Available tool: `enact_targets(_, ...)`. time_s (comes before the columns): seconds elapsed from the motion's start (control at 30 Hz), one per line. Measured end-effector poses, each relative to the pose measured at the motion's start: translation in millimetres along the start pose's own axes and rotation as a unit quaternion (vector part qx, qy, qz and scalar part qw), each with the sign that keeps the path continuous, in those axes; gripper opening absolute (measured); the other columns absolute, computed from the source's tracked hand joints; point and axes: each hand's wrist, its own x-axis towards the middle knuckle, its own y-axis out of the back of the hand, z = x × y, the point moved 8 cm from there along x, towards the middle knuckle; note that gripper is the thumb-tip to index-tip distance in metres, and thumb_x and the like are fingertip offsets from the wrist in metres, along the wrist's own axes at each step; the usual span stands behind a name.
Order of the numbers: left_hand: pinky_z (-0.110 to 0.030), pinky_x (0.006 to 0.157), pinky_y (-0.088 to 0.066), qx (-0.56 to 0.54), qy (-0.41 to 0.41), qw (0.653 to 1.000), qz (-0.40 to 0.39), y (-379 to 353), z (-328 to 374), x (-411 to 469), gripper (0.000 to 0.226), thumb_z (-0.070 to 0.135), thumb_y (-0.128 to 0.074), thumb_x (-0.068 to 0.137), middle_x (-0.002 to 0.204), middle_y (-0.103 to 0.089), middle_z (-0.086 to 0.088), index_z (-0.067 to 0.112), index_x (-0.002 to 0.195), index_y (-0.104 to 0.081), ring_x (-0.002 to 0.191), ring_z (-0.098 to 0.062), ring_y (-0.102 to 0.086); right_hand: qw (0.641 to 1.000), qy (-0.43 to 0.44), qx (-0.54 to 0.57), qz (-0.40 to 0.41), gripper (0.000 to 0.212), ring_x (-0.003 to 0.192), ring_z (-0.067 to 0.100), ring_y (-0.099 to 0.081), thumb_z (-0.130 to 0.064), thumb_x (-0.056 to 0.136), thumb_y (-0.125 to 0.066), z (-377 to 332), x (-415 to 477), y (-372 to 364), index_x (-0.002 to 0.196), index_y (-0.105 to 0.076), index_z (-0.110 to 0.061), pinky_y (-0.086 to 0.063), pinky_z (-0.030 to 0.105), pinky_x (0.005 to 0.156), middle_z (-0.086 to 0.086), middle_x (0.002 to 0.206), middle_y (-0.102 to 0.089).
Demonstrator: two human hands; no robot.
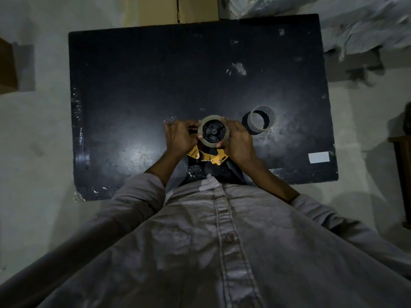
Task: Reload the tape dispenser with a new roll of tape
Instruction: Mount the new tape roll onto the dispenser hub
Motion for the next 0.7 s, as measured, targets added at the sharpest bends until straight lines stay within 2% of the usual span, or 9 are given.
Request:
enact_targets(0.1, -0.036, 0.115, -0.025, -0.006, 0.020, 1.000, -0.015, 2, 3, 1, 0.044, 0.030, -0.094, 0.085, 0.125, -0.084, 0.006, 0.028, 0.127, -0.083, 0.128, -0.015, -0.071, 1.000, -0.011, 0.000, -0.009, 0.095, 0.124, 0.037, -0.071, -0.017, 0.071, -0.103, -1, 1, -1, 0.155, -0.060, -0.007, -0.062, 0.043, 0.104, 0.019, 0.142, -0.068)
enact_targets(0.17, -0.043, 0.120, -0.041, -0.016, 0.031, 0.999, -0.040, 4, 6, 5, 0.044, 0.029, -0.095, 0.081, 0.117, -0.086, 0.005, 0.028, 0.123, -0.083, 0.120, -0.017, -0.076, 0.999, -0.024, -0.010, -0.019, 0.097, 0.127, 0.038, -0.069, -0.021, 0.071, -0.104, 0, 3, -1, 0.156, -0.060, -0.008, -0.060, 0.043, 0.106, 0.019, 0.143, -0.068)
enact_targets(0.23, -0.047, 0.104, -0.059, 0.000, 0.023, 0.996, -0.082, 0, 9, 16, 0.045, 0.034, -0.099, 0.076, 0.109, -0.085, 0.004, 0.028, 0.117, -0.082, 0.108, -0.022, -0.079, 0.999, -0.021, -0.026, -0.030, 0.098, 0.129, 0.041, -0.066, -0.025, 0.071, -0.104, 1, 6, 0, 0.156, -0.059, -0.007, -0.058, 0.048, 0.108, 0.020, 0.145, -0.068)
enact_targets(0.27, -0.049, 0.100, -0.062, 0.020, 0.014, 0.994, -0.106, -10, 4, 26, 0.049, 0.041, -0.100, 0.073, 0.110, -0.083, 0.002, 0.030, 0.116, -0.080, 0.109, -0.026, -0.078, 0.999, -0.013, -0.038, -0.037, 0.098, 0.131, 0.042, -0.064, -0.028, 0.072, -0.103, 0, 7, 0, 0.157, -0.058, -0.007, -0.057, 0.050, 0.109, 0.020, 0.146, -0.067)
enact_targets(0.33, -0.057, 0.111, -0.055, 0.059, -0.016, 0.989, -0.132, -32, -7, 49, 0.075, 0.057, -0.094, 0.066, 0.126, -0.078, -0.003, 0.035, 0.133, -0.070, 0.128, -0.034, -0.069, 0.996, 0.005, -0.072, -0.042, 0.099, 0.132, 0.043, -0.058, -0.035, 0.074, -0.102, -1, 6, 3, 0.158, -0.056, -0.008, -0.053, 0.054, 0.109, 0.018, 0.149, -0.066)
enact_targets(0.4, -0.061, 0.119, -0.048, 0.051, -0.027, 0.991, -0.124, -31, 1, 49, 0.099, 0.055, -0.091, 0.067, 0.146, -0.070, -0.006, 0.037, 0.156, -0.053, 0.142, -0.036, -0.059, 0.996, 0.011, -0.087, -0.027, 0.098, 0.135, 0.041, -0.056, -0.041, 0.077, -0.099, 1, 3, 6, 0.159, -0.055, -0.009, -0.051, 0.055, 0.109, 0.014, 0.154, -0.063)
enact_targets(0.53, -0.046, 0.115, -0.056, -0.034, -0.037, 0.992, -0.117, 2, 40, 13, 0.070, 0.009, -0.088, 0.089, 0.151, -0.071, -0.007, 0.018, 0.154, -0.065, 0.138, -0.028, -0.067, 0.998, 0.018, -0.064, 0.013, 0.081, 0.134, 0.040, -0.059, -0.046, 0.090, -0.087, 7, -5, 11, 0.156, -0.056, -0.008, -0.050, 0.052, 0.111, 0.017, 0.151, -0.063)
enact_targets(0.63, -0.050, 0.108, -0.061, -0.025, -0.040, 0.995, -0.090, 0, 25, 6, 0.055, 0.010, -0.088, 0.088, 0.136, -0.079, -0.008, 0.017, 0.141, -0.075, 0.126, -0.028, -0.074, 0.997, 0.024, -0.074, -0.001, 0.064, 0.130, 0.038, -0.060, -0.042, 0.094, -0.084, 9, -7, 11, 0.147, -0.066, -0.012, -0.053, 0.053, 0.108, 0.012, 0.148, -0.066)
enact_targets(0.7, -0.050, 0.101, -0.064, -0.035, -0.032, 0.996, -0.070, -2, 10, 3, 0.045, 0.011, -0.088, 0.085, 0.123, -0.084, -0.004, 0.019, 0.129, -0.082, 0.115, -0.024, -0.078, 0.996, 0.028, -0.079, -0.034, 0.059, 0.136, 0.039, -0.057, -0.039, 0.095, -0.084, 8, -7, 3, 0.146, -0.070, -0.015, -0.053, 0.051, 0.112, 0.010, 0.160, -0.059)
